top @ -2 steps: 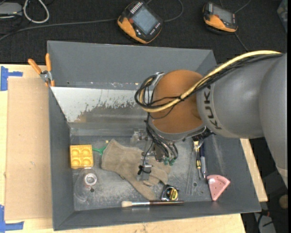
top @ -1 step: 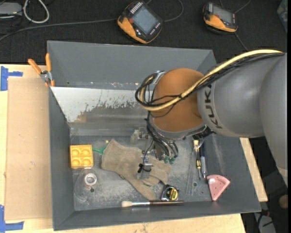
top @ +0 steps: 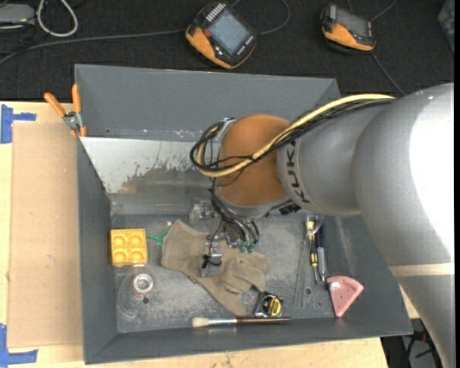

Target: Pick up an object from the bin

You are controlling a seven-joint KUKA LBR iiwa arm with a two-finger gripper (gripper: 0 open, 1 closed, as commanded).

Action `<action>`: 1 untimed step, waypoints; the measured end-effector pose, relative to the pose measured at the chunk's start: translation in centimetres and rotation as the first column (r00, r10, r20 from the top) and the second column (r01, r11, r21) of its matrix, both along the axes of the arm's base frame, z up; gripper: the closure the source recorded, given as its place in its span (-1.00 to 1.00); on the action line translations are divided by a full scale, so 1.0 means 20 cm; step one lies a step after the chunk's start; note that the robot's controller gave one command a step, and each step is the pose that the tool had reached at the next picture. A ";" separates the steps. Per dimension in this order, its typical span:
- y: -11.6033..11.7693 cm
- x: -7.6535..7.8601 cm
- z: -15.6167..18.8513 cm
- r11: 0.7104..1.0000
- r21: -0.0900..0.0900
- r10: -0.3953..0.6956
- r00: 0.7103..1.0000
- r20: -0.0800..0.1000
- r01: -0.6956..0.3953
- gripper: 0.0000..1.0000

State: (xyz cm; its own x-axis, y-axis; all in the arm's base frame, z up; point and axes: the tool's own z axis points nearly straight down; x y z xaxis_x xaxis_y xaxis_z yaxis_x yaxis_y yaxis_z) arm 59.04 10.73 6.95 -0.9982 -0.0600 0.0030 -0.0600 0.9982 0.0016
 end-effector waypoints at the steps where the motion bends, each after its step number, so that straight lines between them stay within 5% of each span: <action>1: 0.09 0.06 0.00 1.000 0.000 0.000 1.000 0.010 0.000 -1.00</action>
Offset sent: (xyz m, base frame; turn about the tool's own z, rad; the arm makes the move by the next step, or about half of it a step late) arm 0.0042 0.0048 0.0001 -0.0003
